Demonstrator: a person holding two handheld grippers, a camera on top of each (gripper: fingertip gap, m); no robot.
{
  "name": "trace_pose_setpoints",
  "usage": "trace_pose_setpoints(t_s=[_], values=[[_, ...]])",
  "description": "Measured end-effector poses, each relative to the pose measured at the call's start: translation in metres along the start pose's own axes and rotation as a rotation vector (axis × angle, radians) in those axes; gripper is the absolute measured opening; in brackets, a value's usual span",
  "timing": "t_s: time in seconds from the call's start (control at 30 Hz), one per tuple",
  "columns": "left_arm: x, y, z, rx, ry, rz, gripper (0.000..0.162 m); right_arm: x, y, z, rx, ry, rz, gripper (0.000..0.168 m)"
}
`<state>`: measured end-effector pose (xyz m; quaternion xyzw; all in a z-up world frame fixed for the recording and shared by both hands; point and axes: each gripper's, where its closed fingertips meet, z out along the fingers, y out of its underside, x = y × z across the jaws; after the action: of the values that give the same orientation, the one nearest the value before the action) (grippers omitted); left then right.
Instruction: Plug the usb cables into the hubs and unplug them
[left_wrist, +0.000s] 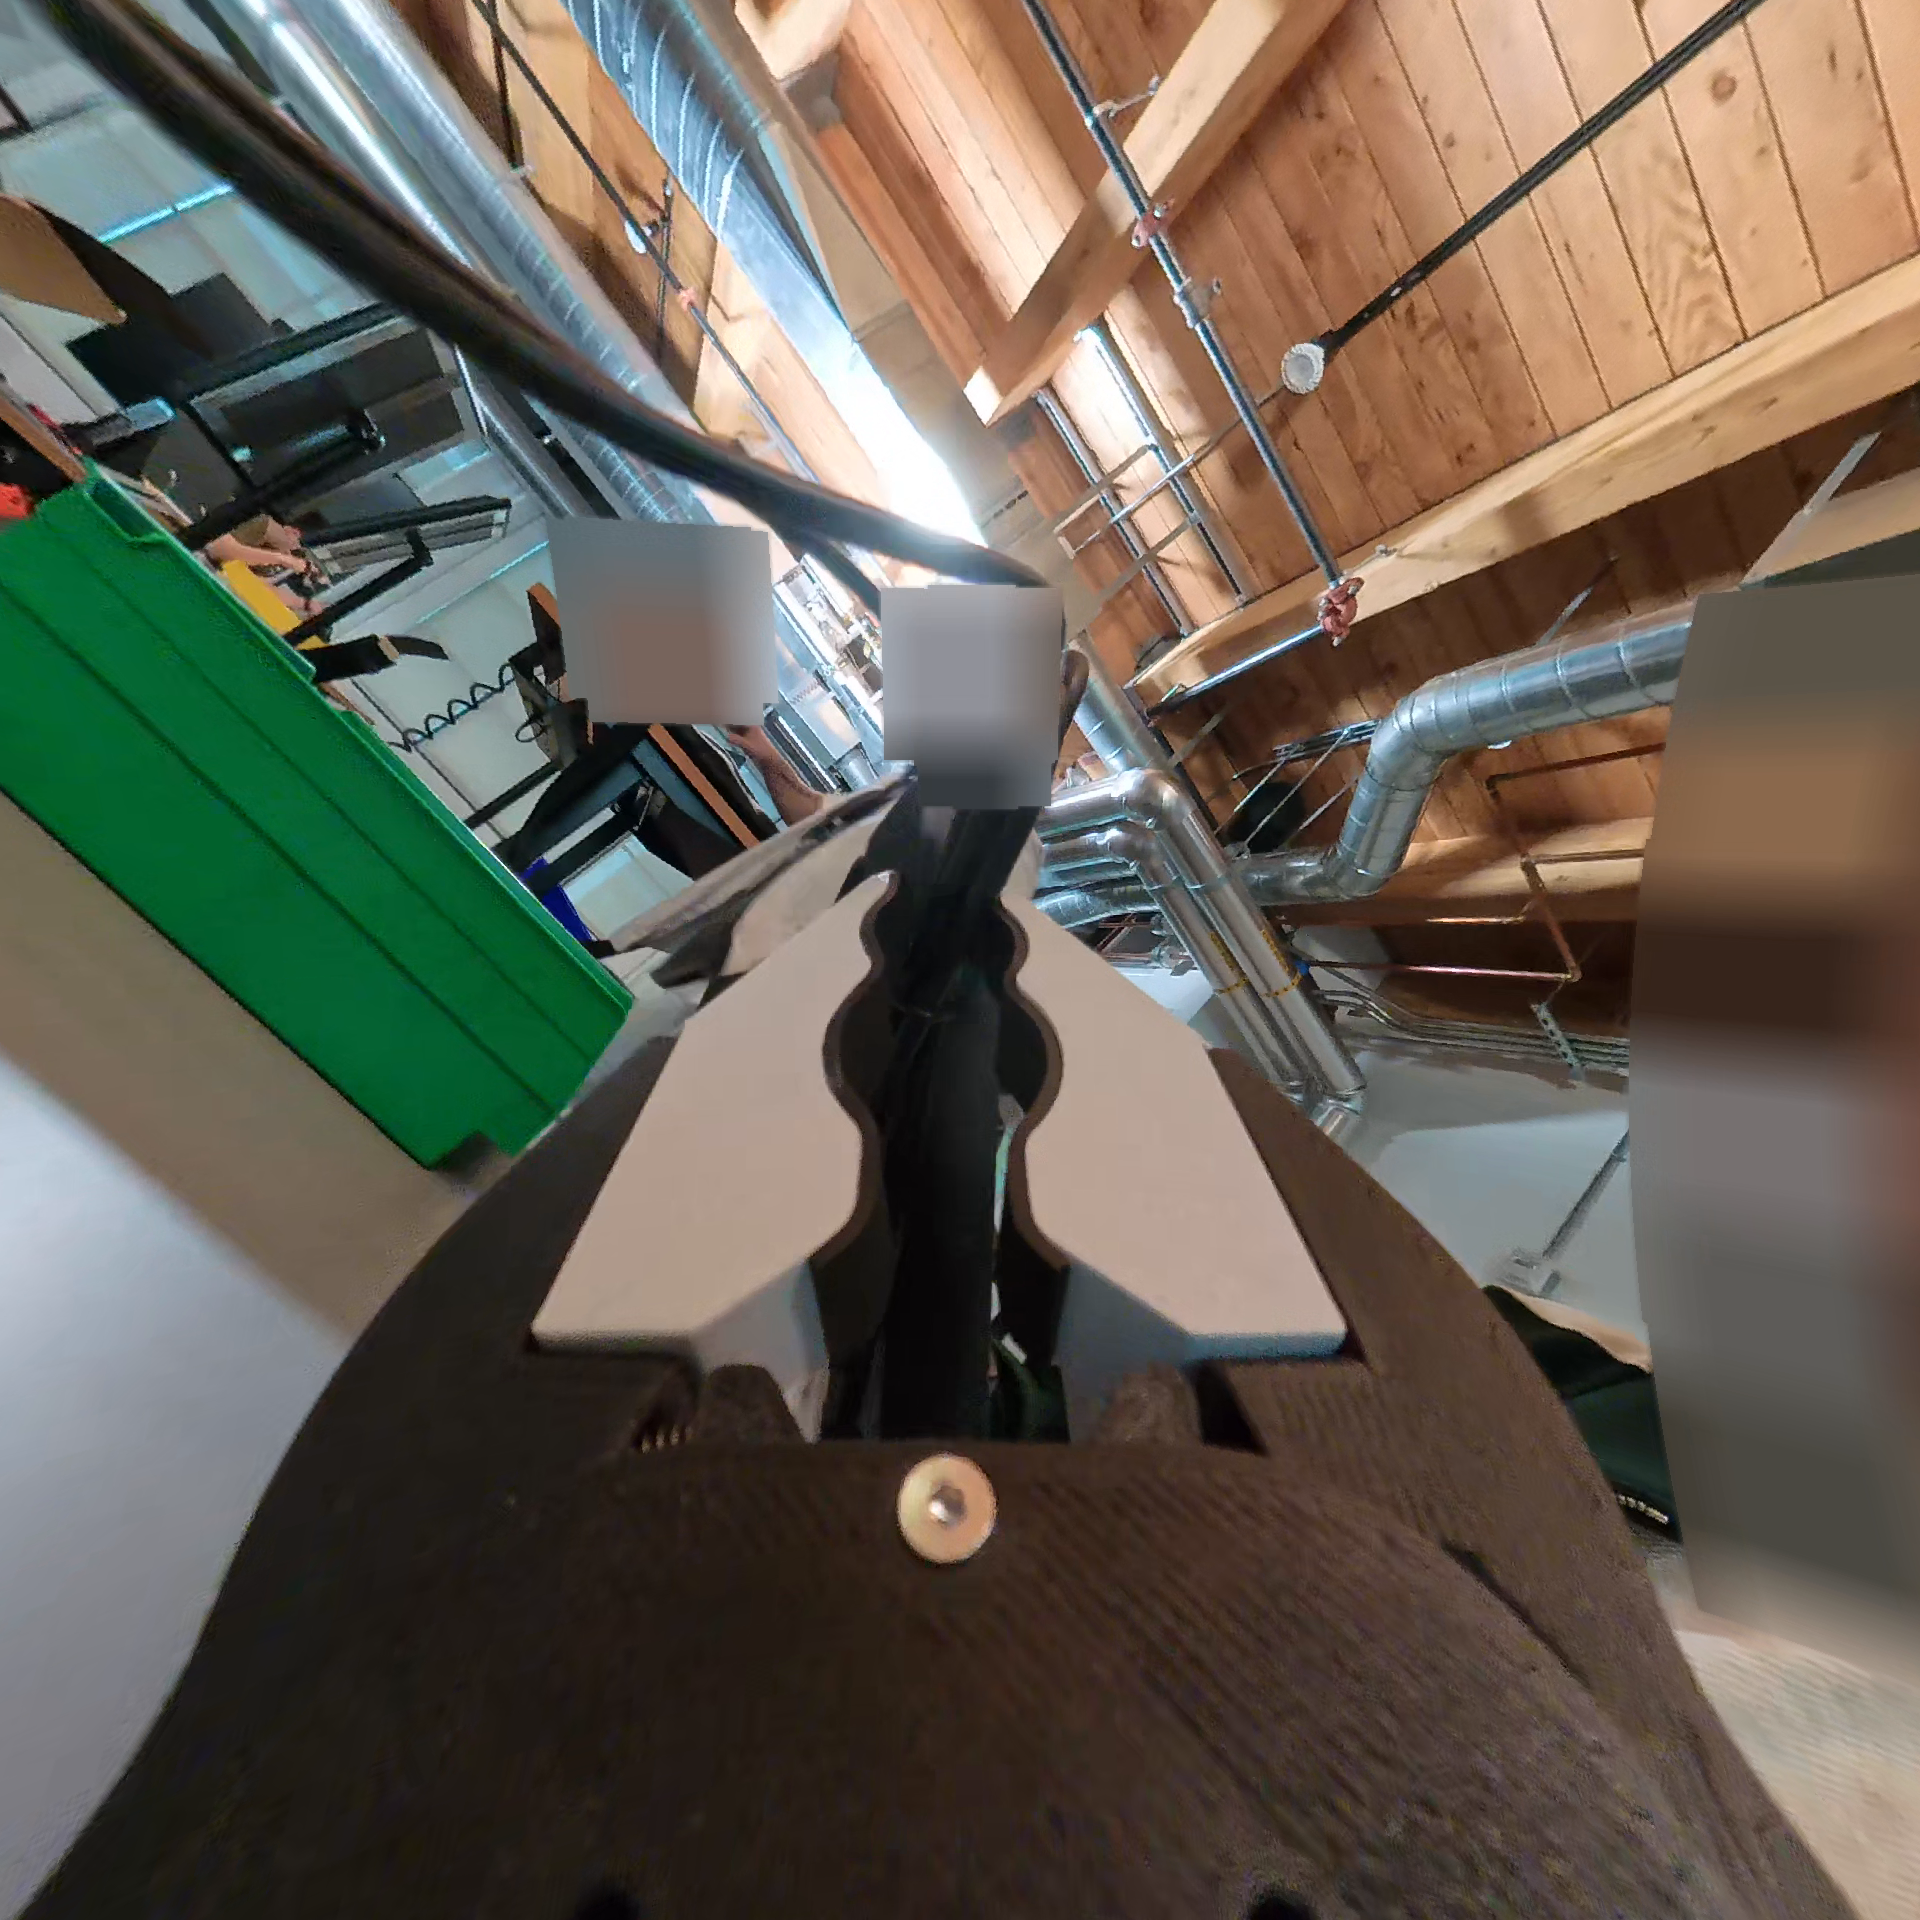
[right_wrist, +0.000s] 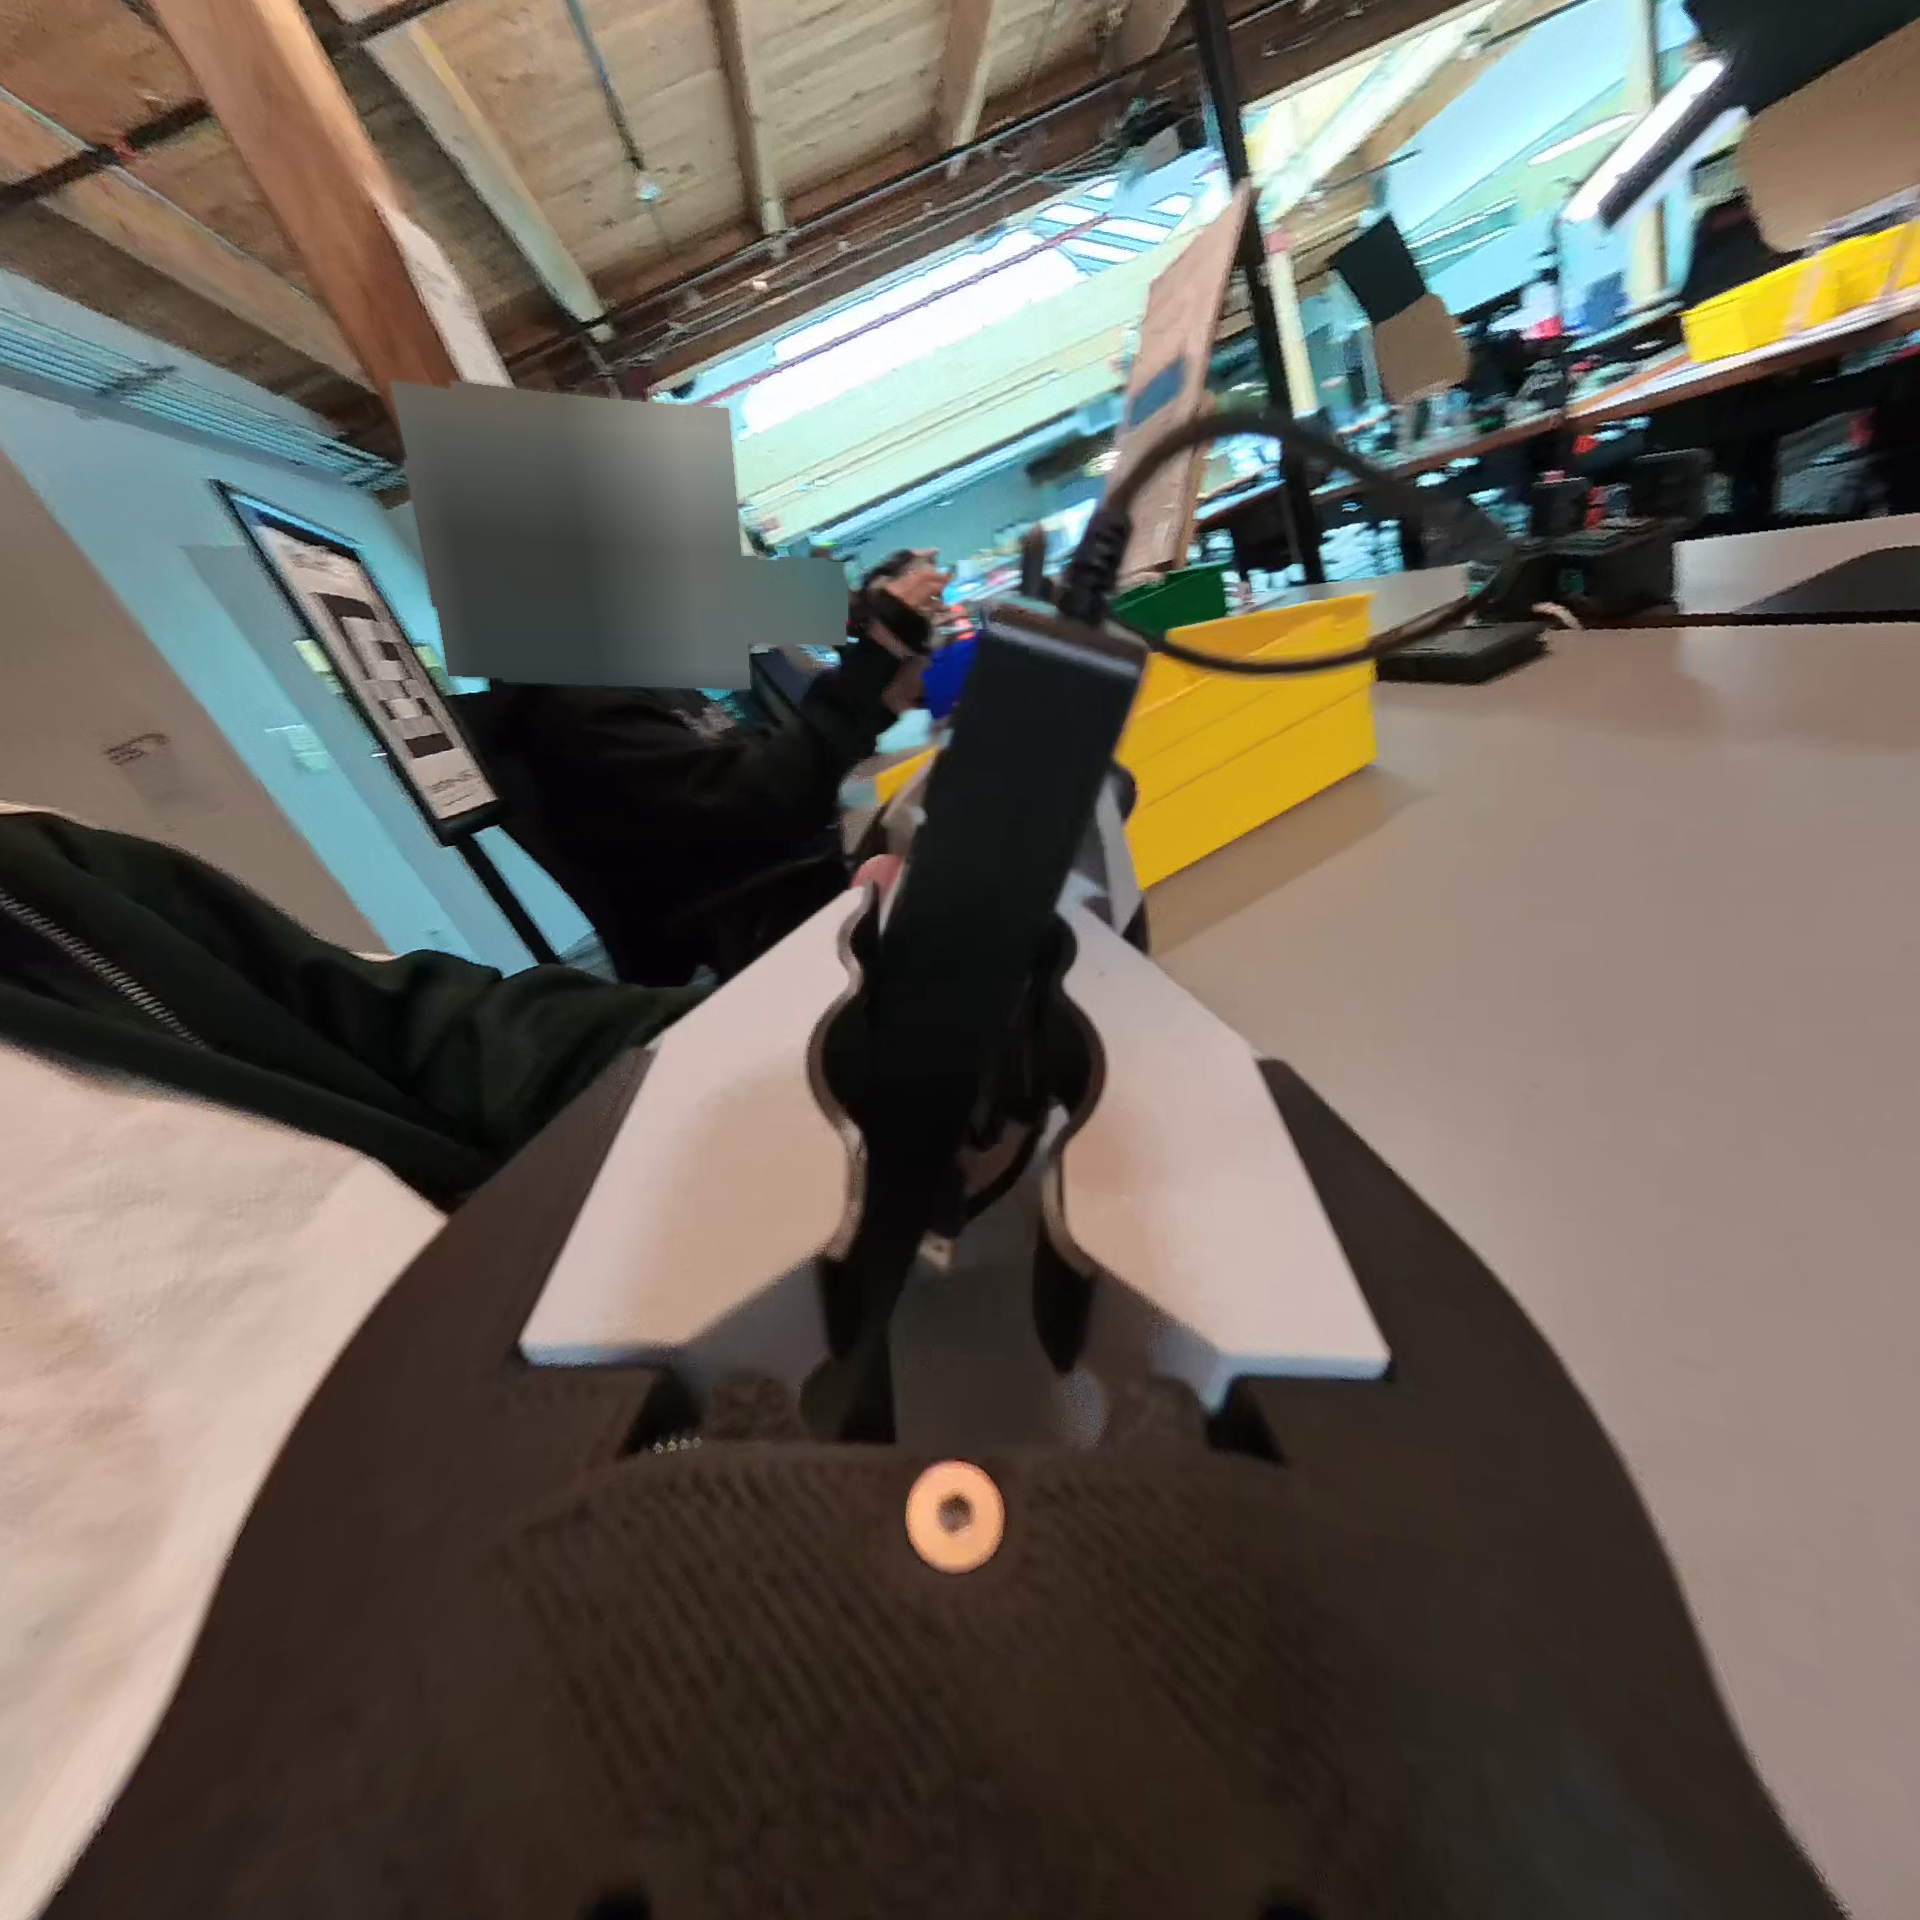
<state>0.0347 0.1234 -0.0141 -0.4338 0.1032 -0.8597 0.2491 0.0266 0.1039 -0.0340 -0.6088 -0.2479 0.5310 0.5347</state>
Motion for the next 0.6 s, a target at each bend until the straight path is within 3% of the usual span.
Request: trace_pose_setpoints(t_s=[0.13, 0.3, 0.5, 0.6], values=[[-0.002, 0.006, 0.003, -0.018, -0.011, -0.005, 0.011, 0.008, 0.004, 0.001, -0.019, 0.074, -0.048, 0.041], [-0.007, 0.011, 0.004, -0.027, -0.037, -0.011, 0.011, 0.01, 0.016, 0.007, -0.064, 0.044, 0.045, 0.046], [-0.003, 0.014, 0.006, -0.056, -0.026, 0.019, 0.014, 0.003, 0.022, 0.007, -0.136, -0.003, 0.093, 0.03], [-0.004, 0.012, 0.005, -0.059, -0.02, -0.001, 0.024, 0.002, 0.015, 0.004, -0.108, 0.002, 0.089, 0.027]])
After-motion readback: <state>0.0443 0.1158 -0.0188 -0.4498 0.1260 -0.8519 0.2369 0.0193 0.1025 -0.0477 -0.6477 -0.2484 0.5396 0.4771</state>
